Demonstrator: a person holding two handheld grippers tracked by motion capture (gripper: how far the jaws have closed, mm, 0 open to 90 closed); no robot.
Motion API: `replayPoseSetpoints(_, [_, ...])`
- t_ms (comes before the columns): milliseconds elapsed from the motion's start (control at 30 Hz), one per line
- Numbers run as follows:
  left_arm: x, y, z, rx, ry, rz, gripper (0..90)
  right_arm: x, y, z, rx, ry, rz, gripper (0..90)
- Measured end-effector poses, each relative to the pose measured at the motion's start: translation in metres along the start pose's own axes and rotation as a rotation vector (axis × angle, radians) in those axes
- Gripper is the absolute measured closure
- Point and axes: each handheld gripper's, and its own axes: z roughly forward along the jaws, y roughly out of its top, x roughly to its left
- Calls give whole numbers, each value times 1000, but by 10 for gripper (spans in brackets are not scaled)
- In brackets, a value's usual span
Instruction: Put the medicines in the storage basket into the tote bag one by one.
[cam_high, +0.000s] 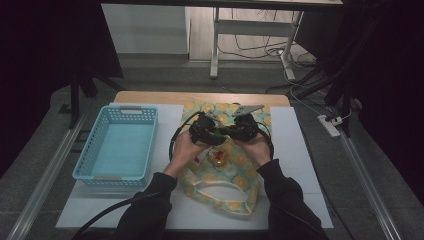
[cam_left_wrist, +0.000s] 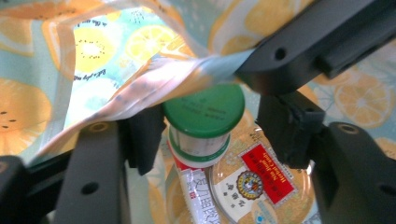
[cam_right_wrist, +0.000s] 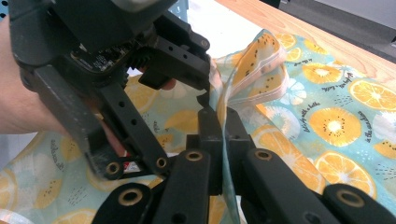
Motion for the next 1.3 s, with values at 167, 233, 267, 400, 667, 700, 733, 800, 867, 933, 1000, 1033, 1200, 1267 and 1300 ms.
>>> replayPoseSetpoints(167, [-4,0,-4,18,-8,12,343,-1,0,-2,-8,-2,3,900])
replayPoseSetpoints(233, [-7,-1,-6,26,-11,21,307,-2,1,-3,-11,-4,8,900])
replayPoseSetpoints(267, [-8,-2,-7,28,-11,27,292,-2,1,-4,-13,-4,9,900])
replayPoseSetpoints(400, [-12,-4,-15,14,-39,32,246,-3,1,-5,-16,-8,6,900])
replayPoseSetpoints(667, [-21,-6,-28,-4,-82,49,173,-3,1,-5,-16,-8,5,900])
replayPoseSetpoints(700, [-23,-6,-29,-2,-88,49,167,-3,1,-5,-15,-8,6,900])
replayPoseSetpoints(733, [-24,-7,-31,-3,-91,51,155,-3,1,-5,-15,-9,5,900])
replayPoseSetpoints(800, [-27,-9,-33,-6,-99,50,137,-3,1,-6,-16,-8,7,900])
replayPoseSetpoints(867, [-30,-10,-36,-14,-106,47,111,-3,1,-6,-16,-8,6,900])
replayPoseSetpoints(933, [-31,-11,-40,-20,-123,44,77,-3,1,-5,-16,-7,8,900])
replayPoseSetpoints(1000, [-32,-13,-43,-26,-137,41,40,-2,1,-5,-14,-6,6,900])
replayPoseSetpoints(1033, [-33,-14,-44,-29,-145,40,30,-2,1,-5,-14,-6,6,900])
replayPoseSetpoints(1200, [-36,-20,-51,-53,-183,33,0,-2,1,-5,-10,-4,4,900])
replayPoseSetpoints(1267, [-38,-23,-54,-56,-203,39,0,-2,1,-5,-10,-2,4,900])
replayPoseSetpoints(1300, [-39,-24,-55,-57,-207,41,0,-2,1,-5,-9,-2,3,900])
